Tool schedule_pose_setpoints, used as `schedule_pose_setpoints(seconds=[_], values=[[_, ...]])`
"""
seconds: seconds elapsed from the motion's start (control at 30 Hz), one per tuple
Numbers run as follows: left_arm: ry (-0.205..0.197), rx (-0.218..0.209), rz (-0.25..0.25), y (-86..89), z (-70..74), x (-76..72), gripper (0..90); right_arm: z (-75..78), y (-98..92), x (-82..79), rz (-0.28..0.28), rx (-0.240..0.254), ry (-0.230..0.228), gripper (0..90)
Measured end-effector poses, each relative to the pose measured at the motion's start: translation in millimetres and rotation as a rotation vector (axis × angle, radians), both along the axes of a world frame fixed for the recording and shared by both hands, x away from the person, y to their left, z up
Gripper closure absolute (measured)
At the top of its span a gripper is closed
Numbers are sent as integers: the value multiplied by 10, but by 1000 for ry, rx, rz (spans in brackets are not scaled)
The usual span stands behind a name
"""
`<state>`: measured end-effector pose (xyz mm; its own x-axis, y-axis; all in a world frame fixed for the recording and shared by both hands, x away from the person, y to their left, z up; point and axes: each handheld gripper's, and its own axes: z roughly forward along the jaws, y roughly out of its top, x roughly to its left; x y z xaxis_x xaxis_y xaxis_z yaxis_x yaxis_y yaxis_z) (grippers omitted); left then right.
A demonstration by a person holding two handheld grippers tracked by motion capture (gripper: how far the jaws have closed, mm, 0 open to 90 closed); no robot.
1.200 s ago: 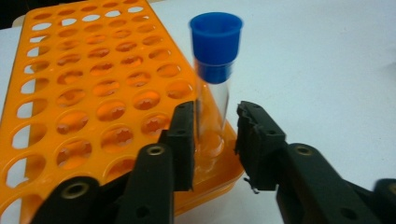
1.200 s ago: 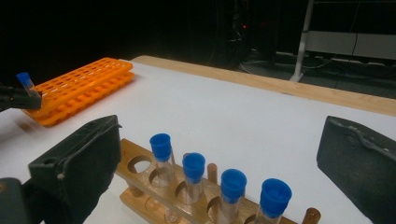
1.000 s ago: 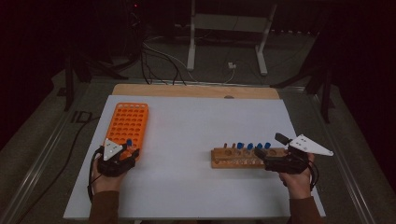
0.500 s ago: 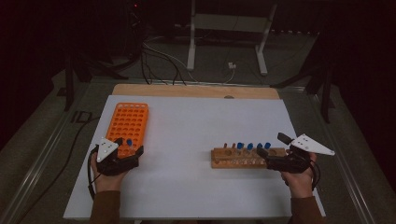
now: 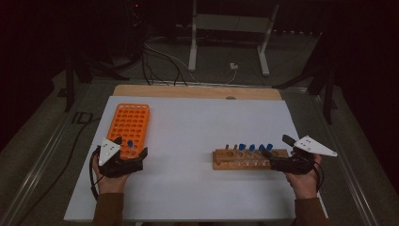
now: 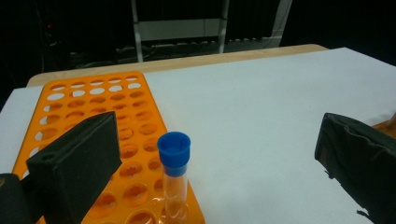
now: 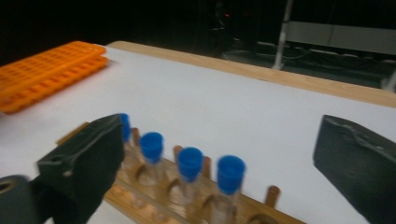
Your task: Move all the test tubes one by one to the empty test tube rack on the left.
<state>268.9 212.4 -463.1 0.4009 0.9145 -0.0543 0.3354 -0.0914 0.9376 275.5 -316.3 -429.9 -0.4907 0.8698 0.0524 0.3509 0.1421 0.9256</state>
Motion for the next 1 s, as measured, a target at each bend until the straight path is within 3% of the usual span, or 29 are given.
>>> schedule_pose_setpoints(seconds=[0.13, 0.27, 0.43, 0.7, 1.0], values=[[-10, -2, -1, -14, 12, -10, 10, -44, -61, 10, 5, 10, 17, 175], [-12, -6, 1, -8, 11, -13, 10, -95, -110, 19, 14, 14, 34, 350], [-13, -7, 2, -7, 10, -12, 11, -144, -118, 20, 46, -13, 50, 562], [-9, -2, -2, -23, 3, -4, 12, -251, -110, 53, 60, -47, 90, 687], [-7, 2, -9, -38, -6, 2, 12, -309, -64, 72, 72, -84, 109, 748]])
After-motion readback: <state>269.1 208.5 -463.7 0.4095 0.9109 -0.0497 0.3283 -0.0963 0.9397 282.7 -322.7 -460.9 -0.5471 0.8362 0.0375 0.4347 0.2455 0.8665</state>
